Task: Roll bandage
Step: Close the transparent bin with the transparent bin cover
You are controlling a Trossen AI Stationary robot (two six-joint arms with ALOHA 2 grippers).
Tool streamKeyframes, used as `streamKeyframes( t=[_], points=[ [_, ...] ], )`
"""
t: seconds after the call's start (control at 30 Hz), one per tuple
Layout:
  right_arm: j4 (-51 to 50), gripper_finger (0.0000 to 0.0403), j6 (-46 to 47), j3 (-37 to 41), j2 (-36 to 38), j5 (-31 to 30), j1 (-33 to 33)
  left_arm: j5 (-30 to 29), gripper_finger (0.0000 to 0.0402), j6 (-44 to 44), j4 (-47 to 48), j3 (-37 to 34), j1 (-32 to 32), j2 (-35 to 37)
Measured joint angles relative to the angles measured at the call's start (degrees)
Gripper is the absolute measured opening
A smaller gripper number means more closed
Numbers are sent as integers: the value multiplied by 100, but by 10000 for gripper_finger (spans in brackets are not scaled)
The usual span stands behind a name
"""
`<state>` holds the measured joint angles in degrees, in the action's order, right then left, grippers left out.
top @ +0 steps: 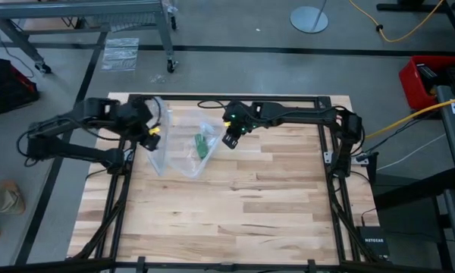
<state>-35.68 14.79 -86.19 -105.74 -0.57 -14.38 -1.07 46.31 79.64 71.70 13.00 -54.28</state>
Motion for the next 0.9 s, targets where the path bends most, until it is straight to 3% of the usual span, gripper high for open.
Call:
streamKeyframes(
  t=[0.3, 0.9],
  points=[
    [649, 104, -68, 0, -397, 451, -72, 373, 22, -198, -637, 45, 0, -740],
    [1659, 104, -179, -2, -678, 1472, -64, 433, 22, -626, -861, 341, 2, -1224]
  ],
)
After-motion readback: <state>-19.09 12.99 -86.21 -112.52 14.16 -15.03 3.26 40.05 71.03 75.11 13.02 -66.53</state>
